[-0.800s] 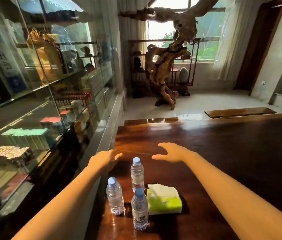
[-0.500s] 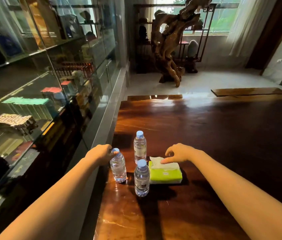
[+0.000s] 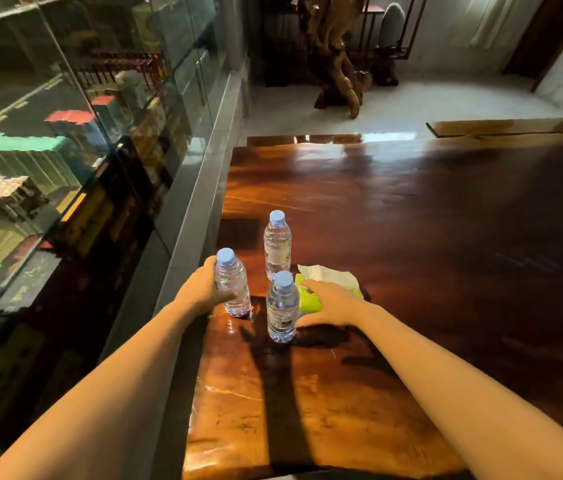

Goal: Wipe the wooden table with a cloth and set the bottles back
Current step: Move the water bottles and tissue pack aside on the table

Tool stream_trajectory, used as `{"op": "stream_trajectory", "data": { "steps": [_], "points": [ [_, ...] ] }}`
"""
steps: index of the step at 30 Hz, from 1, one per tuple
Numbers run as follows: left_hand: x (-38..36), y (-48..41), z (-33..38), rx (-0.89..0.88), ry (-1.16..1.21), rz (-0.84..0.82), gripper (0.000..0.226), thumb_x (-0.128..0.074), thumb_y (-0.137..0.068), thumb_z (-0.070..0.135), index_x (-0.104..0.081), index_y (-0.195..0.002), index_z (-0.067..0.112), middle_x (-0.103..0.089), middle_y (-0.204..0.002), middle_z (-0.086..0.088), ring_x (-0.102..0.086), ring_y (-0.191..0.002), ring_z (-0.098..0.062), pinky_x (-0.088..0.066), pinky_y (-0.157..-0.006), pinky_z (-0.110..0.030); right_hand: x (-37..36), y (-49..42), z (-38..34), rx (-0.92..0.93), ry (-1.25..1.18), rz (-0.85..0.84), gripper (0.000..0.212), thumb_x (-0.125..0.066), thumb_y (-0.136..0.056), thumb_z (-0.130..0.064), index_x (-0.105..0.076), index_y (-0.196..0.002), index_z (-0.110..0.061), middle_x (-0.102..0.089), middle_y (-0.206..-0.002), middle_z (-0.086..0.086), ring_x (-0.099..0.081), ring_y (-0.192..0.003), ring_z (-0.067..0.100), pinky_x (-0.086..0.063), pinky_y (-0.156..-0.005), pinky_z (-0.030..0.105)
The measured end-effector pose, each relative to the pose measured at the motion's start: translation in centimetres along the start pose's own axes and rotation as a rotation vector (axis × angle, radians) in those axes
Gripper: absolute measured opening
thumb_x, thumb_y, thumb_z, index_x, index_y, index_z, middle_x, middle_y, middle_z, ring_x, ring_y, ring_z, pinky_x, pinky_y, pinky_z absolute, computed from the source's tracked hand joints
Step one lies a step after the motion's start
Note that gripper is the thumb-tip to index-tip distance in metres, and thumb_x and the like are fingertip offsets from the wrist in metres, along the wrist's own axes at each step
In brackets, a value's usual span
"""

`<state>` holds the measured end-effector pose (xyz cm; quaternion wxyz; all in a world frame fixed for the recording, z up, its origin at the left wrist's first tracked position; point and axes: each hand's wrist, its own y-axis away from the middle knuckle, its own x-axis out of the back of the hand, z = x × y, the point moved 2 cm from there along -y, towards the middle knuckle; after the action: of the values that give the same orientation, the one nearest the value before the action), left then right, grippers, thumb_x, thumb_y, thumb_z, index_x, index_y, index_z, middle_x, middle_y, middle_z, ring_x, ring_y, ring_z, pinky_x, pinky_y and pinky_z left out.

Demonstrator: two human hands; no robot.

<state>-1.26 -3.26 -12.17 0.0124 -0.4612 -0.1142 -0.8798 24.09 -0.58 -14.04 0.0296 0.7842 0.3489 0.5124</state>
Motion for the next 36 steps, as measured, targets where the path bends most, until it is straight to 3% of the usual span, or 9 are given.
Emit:
{"op": "stream_trajectory", "data": {
  "steps": [2,6,9,16,20,23,28,32,36],
  "points": [
    [-0.8,-0.4,-0.3,0.016,0.113,0.048,0.057,-0.075,-0.069,0.019,-0.043,-0.116,0.015,-0.059,-0.102,-0.005,-0.058,-0.084,-0.025,-0.038,-0.072,-0.03,-0.9,-0.7,-0.5,0.024,-0.125,0.063,0.096,-0.074,-0.068,-0.054,-0.026,-0.145,-0.021,-0.039,-0.149,0.003,-0.04,-0.133,0.024,-0.036,-0.109,0.045],
    [-2.3,-1.5,-1.5,0.055,0.228,0.077,0.073,-0.079,-0.068,0.018,-0.035,-0.126,0.013,-0.056,-0.111,-0.004,-0.053,-0.09,-0.021,-0.04,-0.078,-0.033,-2.7,-2.0,-1.5,0.063,-0.352,0.175,0.084,-0.08,-0.065,-0.043,-0.039,-0.135,-0.023,-0.052,-0.136,0.001,-0.051,-0.121,0.02,-0.044,-0.101,0.045],
    [-3.4,-1.9,-2.2,0.045,0.311,0.123,0.075,-0.08,-0.067,0.016,-0.035,-0.127,0.018,-0.052,-0.109,0.003,-0.053,-0.092,-0.018,-0.039,-0.079,-0.032,-3.8,-2.8,-1.7,0.032,-0.477,0.244,0.087,-0.082,-0.063,-0.041,-0.037,-0.135,-0.022,-0.05,-0.135,-0.001,-0.05,-0.12,0.018,-0.044,-0.101,0.041],
    [-4.4,-2.4,-3.0,0.02,0.415,0.17,0.07,-0.078,-0.068,0.017,-0.035,-0.123,0.027,-0.056,-0.106,0.004,-0.057,-0.089,-0.019,-0.043,-0.078,-0.032,-5.4,-3.5,-2.1,0.011,-0.643,0.343,0.067,-0.081,-0.068,-0.024,-0.044,-0.124,-0.018,-0.055,-0.112,-0.006,-0.056,-0.1,0.008,-0.039,-0.074,0.006],
    [-4.1,-2.1,-3.1,-0.029,0.361,0.168,0.072,-0.078,-0.068,0.016,-0.035,-0.126,0.023,-0.056,-0.105,0.002,-0.057,-0.09,-0.023,-0.047,-0.08,-0.037,-5.6,-2.9,-2.4,-0.018,-0.705,0.402,0.063,-0.081,-0.068,-0.021,-0.046,-0.12,-0.021,-0.055,-0.105,-0.012,-0.054,-0.089,-0.002,-0.039,-0.068,-0.003],
    [-3.9,-1.2,-2.9,-0.061,0.325,0.158,0.073,-0.08,-0.067,0.018,-0.036,-0.126,0.024,-0.057,-0.105,0.002,-0.057,-0.089,-0.023,-0.048,-0.081,-0.039,-5.8,-2.1,-2.4,-0.032,-0.707,0.419,0.059,-0.082,-0.068,-0.023,-0.045,-0.114,-0.029,-0.053,-0.1,-0.022,-0.054,-0.088,-0.009,-0.04,-0.067,-0.002],
    [-3.1,0.7,-1.2,-0.153,0.316,0.113,0.075,-0.082,-0.061,0.027,-0.039,-0.122,0.027,-0.058,-0.102,0.005,-0.059,-0.089,-0.022,-0.048,-0.081,-0.037,-5.2,0.4,-1.8,-0.055,-0.712,0.465,0.054,-0.08,-0.068,-0.029,-0.047,-0.111,-0.033,-0.058,-0.101,-0.016,-0.059,-0.094,0.003,-0.046,-0.08,0.019],
    [-2.9,2.2,1.2,-0.224,0.333,0.072,0.077,-0.082,-0.06,0.032,-0.038,-0.123,0.031,-0.058,-0.104,0.007,-0.06,-0.091,-0.02,-0.048,-0.083,-0.036,-3.9,3.5,-0.5,-0.071,-0.694,0.556,0.04,-0.079,-0.07,-0.023,-0.05,-0.09,-0.04,-0.058,-0.086,-0.023,-0.058,-0.083,-0.015,-0.044,-0.07,0.003],
    [-3.6,3.2,5.1,-0.322,0.344,0.012,0.076,-0.083,-0.064,0.027,-0.037,-0.124,0.033,-0.059,-0.109,0.009,-0.06,-0.091,-0.014,-0.047,-0.078,-0.029,-2.8,7.2,1.7,-0.132,-0.7,0.614,0.044,-0.08,-0.068,-0.029,-0.047,-0.096,-0.039,-0.059,-0.094,-0.02,-0.061,-0.093,0.004,-0.049,-0.081,0.023]
  ]
}}
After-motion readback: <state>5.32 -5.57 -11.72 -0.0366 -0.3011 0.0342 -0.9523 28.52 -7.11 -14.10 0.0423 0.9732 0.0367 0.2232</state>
